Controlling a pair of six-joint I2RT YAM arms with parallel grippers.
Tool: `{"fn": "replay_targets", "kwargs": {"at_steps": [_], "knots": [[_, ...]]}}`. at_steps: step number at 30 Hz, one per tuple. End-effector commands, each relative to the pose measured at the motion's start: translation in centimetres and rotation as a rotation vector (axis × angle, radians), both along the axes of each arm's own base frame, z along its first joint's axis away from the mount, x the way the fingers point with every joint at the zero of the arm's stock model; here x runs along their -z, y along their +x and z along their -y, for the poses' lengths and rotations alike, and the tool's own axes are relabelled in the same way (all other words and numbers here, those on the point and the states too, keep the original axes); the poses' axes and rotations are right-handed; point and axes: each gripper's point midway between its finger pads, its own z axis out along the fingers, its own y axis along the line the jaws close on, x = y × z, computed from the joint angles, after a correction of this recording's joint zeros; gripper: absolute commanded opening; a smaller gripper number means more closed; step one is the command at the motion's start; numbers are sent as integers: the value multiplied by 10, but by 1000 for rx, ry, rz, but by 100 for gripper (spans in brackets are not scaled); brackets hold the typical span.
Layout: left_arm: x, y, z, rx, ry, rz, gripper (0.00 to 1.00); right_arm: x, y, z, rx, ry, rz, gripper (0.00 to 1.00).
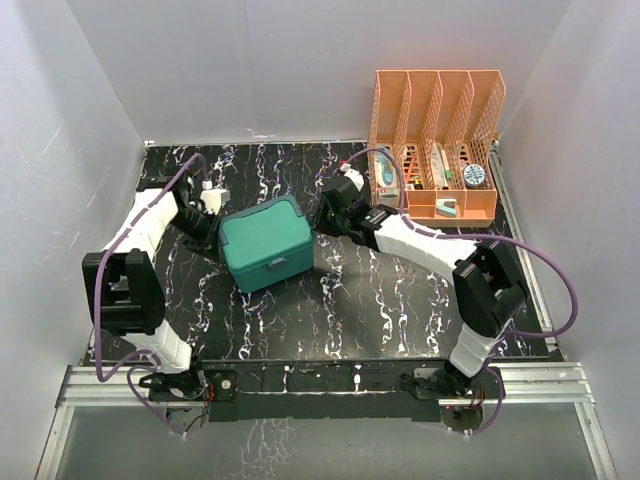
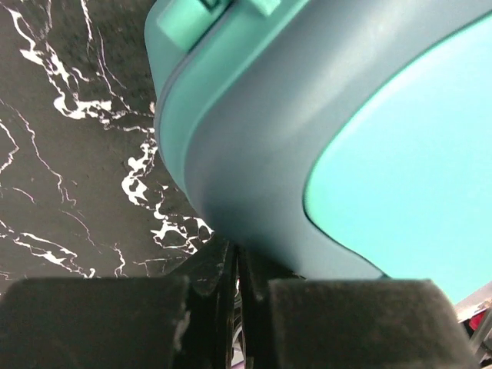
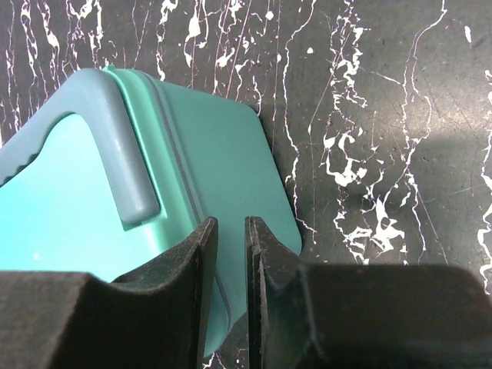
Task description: Organize the medicine kit
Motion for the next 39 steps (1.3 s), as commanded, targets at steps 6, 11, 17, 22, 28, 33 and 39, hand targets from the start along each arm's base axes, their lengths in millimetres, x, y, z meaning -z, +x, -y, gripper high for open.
{"fn": "replay_targets", "kwargs": {"at_steps": [6, 11, 17, 22, 28, 33, 39], "knots": [[-16, 33, 24, 4, -73, 44, 0, -20, -15, -19, 4, 78, 44, 20], [-15, 43, 27, 7, -70, 52, 0, -18, -26, -19, 11, 77, 38, 20], [-20, 45, 27, 3, -69, 63, 3, -18, -27, -8, 55, 46, 41, 25], [-48, 40, 16, -19, -73, 200, 95, -31, -22, 28, 161, -21, 77, 96], [-62, 23, -30, -205, 36, 438, 99, -34, -18, 86, 251, -64, 99, 98], [-48, 14, -40, -245, 62, 549, 99, -32, -16, 105, 257, -136, 126, 98], [-29, 23, -42, -288, 48, 573, 99, -30, -22, 113, 257, -157, 140, 98]]}}
